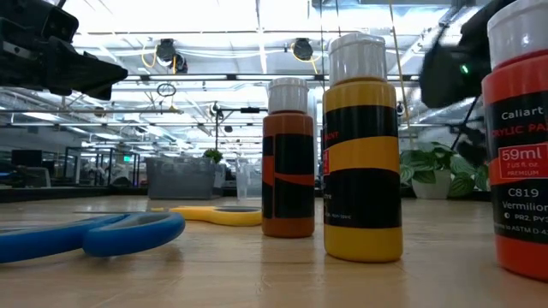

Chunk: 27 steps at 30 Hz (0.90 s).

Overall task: Pick & Place Paint Supplies
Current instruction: Put the black paintbrush into the right black bin

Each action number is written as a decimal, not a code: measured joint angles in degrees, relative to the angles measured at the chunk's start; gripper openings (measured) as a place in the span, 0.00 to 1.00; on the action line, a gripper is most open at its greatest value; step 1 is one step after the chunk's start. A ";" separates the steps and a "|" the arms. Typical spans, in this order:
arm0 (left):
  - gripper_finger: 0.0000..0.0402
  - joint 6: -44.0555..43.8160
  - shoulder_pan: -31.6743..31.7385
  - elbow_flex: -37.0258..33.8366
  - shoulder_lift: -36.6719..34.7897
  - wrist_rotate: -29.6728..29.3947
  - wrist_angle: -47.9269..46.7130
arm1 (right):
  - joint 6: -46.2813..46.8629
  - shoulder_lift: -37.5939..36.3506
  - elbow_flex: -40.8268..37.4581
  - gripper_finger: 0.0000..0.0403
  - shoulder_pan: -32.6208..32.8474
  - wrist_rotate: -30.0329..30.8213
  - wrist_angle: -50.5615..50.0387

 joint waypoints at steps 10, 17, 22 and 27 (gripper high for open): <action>0.18 0.00 0.00 0.02 0.01 0.00 -0.01 | -16.01 0.02 -0.22 0.00 -1.93 19.63 25.92; 0.18 -0.02 0.00 0.01 0.00 -0.01 0.00 | -29.52 -4.61 -0.42 0.00 -2.01 24.33 27.33; 0.18 0.00 0.00 0.02 0.02 0.00 -0.02 | -31.79 -12.61 -0.42 0.02 -2.47 31.84 19.98; 0.18 0.00 0.00 0.02 0.02 0.00 0.00 | -36.41 -18.16 -0.37 0.19 -4.86 28.43 16.64</action>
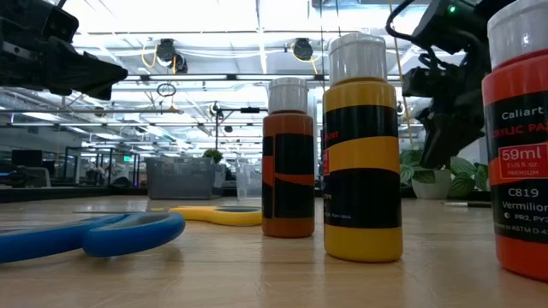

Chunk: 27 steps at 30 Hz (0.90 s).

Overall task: Pick & Place Paint Supplies
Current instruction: Put the black paintbrush into the right black bin

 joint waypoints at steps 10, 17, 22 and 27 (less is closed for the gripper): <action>0.18 0.01 0.01 -0.01 0.00 0.00 -0.02 | 0.07 3.15 0.01 0.53 -11.85 1.09 -8.75; 0.18 -0.01 0.00 0.00 0.00 0.00 -0.02 | -4.58 8.73 0.04 0.50 -17.12 -7.82 -7.98; 0.18 0.00 0.00 0.00 0.00 0.00 -0.02 | -9.12 10.60 0.04 0.45 -16.61 -11.01 -7.51; 0.18 0.01 0.00 0.00 -0.01 0.00 -0.01 | -10.28 12.92 0.21 0.41 -16.25 -10.70 -7.37</action>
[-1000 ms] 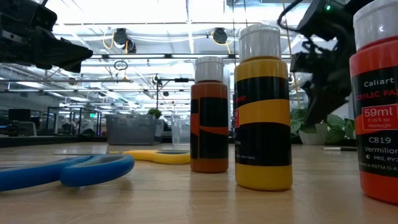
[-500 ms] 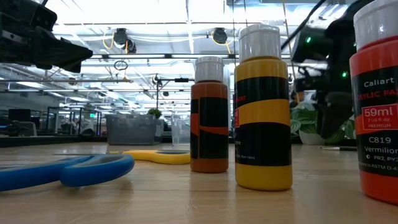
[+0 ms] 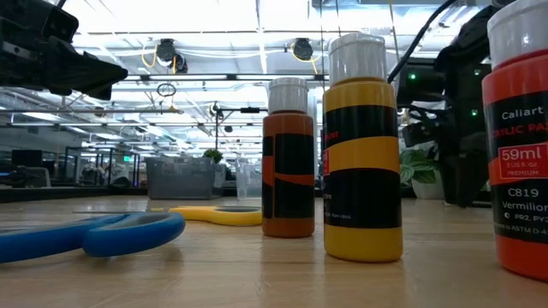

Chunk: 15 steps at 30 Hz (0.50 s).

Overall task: Pick & Place Paint Supplies
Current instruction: Put the black paintbrush into the right black bin

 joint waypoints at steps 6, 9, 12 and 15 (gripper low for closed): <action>0.18 -0.01 0.00 0.00 0.01 0.00 -0.01 | -0.79 5.16 0.11 0.29 0.01 -0.26 -0.36; 0.18 -0.02 0.00 0.00 0.01 0.00 -0.01 | -0.77 7.81 0.05 0.21 0.02 -0.48 -0.44; 0.18 0.00 0.00 -0.01 0.01 0.00 -0.01 | -0.77 10.15 0.05 0.12 0.02 -0.43 -0.29; 0.18 0.00 0.00 0.00 0.01 0.00 -0.01 | -0.77 11.83 0.22 0.04 0.04 -0.37 -0.17</action>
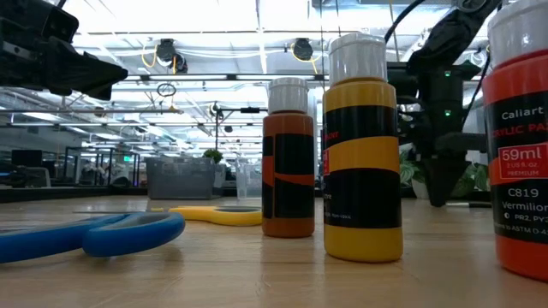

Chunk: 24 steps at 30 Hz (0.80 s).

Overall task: Pick & Place Paint Supplies
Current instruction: Put the black paintbrush into the right black bin

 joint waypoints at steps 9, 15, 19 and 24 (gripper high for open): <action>0.18 -0.01 0.00 0.00 -0.02 0.00 0.02 | 0.11 -2.02 0.67 0.00 0.11 2.21 1.72; 0.18 -0.01 0.00 0.00 -0.01 0.00 0.02 | 4.49 -9.81 3.12 0.04 1.22 5.85 -1.30; 0.18 -0.02 0.00 -0.02 0.00 0.00 0.00 | 6.74 -13.26 5.17 0.17 1.51 6.75 -7.14; 0.18 0.00 0.02 -0.02 0.00 0.00 0.00 | 10.10 -14.87 5.11 0.37 1.46 6.59 -8.04</action>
